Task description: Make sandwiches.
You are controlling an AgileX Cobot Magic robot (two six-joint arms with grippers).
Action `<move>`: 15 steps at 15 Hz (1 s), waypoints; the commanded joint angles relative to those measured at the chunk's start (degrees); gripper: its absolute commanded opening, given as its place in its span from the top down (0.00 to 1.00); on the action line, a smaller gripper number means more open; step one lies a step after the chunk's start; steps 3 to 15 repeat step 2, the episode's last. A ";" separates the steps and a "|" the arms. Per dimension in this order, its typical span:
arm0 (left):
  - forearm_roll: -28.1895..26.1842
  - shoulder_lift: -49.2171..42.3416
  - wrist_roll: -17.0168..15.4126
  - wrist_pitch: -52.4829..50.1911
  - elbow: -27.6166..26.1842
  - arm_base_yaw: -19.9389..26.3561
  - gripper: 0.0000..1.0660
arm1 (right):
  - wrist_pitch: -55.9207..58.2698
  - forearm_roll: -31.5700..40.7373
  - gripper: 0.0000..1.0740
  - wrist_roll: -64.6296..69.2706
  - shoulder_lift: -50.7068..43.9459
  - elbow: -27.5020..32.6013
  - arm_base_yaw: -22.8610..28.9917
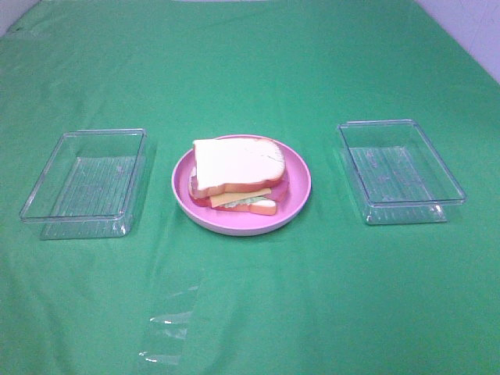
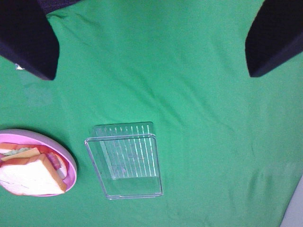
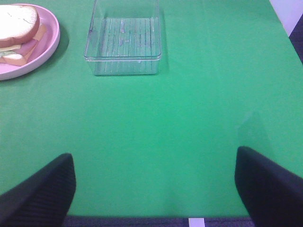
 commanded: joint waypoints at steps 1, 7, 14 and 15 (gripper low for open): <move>-0.40 -0.57 0.17 -0.17 -0.06 0.06 0.06 | -0.23 0.29 0.18 0.00 -1.95 0.11 -0.11; -0.40 -0.57 0.17 -0.17 -0.06 0.06 0.06 | -0.23 0.29 0.18 0.00 -1.95 0.11 -0.11; -0.40 -0.57 0.17 -0.17 -0.06 0.06 0.06 | -0.23 0.29 0.18 0.00 -1.95 0.11 -0.11; -0.40 -0.57 0.17 -0.17 -0.06 0.06 0.06 | -0.23 0.29 0.18 0.00 -1.95 0.11 -0.11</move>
